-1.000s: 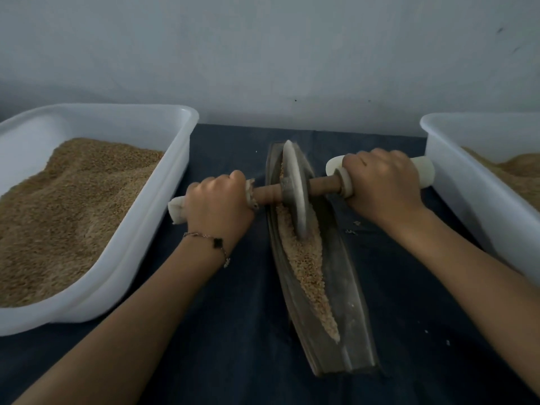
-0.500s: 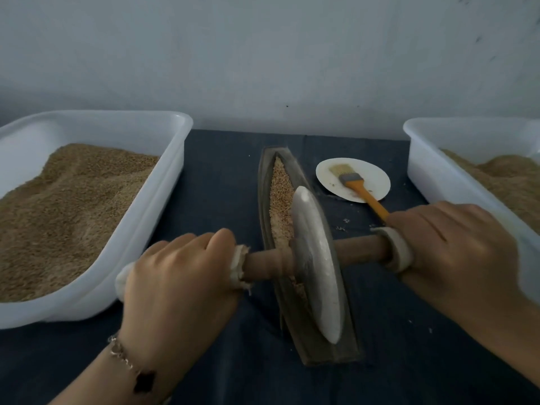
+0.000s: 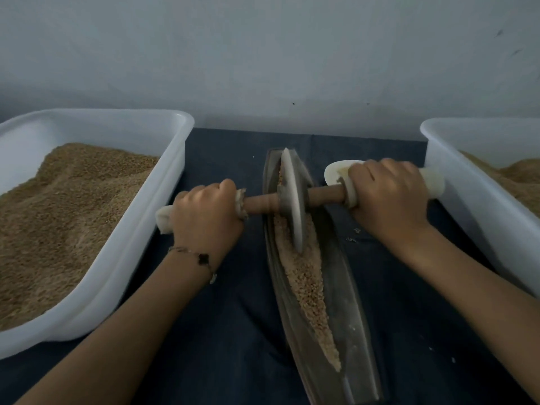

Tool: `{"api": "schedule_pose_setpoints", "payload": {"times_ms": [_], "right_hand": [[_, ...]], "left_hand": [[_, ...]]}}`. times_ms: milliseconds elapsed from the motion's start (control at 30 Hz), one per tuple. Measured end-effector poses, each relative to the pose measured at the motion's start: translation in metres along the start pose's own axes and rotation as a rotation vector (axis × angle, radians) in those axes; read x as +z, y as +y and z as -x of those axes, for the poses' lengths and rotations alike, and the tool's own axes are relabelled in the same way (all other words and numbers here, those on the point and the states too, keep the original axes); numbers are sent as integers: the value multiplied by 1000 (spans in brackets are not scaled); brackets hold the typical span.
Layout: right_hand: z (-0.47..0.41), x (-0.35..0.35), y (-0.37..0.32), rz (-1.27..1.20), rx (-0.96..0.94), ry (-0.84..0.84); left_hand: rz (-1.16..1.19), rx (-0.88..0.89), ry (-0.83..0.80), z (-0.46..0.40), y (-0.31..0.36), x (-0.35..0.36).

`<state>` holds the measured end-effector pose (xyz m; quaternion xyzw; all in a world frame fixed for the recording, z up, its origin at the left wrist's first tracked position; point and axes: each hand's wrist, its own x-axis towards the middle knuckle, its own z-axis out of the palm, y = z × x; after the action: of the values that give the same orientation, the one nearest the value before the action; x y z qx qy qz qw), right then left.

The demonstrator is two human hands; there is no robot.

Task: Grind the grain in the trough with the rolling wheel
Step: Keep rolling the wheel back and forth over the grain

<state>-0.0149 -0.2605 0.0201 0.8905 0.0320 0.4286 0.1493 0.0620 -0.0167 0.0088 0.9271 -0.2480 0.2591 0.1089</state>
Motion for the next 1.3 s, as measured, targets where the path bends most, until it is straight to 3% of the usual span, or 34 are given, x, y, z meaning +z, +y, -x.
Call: {"api": "schedule_pose_setpoints", "payload": {"times_ms": [133,467,700,933,1067,1300], "right_hand": [[-22,14,-2,77,-15,9],[49,-46,-8,-121,14,-56],[68,-105,-5,-185,-86,-31],[60,-51,-6,-120,25,-21],[39,-12,0,-88,75,-51],[-5,15,0,33,55,-19]], "left_hand": [[-25,-84,5,-12,-6,15],[-21,169,27,44,13,-49],[-61,187,89,86,15,-85],[-96,136,112,55,16,-51],[-128,63,33,18,13,-27],[-124,-60,-18,-10,1,3]]}}
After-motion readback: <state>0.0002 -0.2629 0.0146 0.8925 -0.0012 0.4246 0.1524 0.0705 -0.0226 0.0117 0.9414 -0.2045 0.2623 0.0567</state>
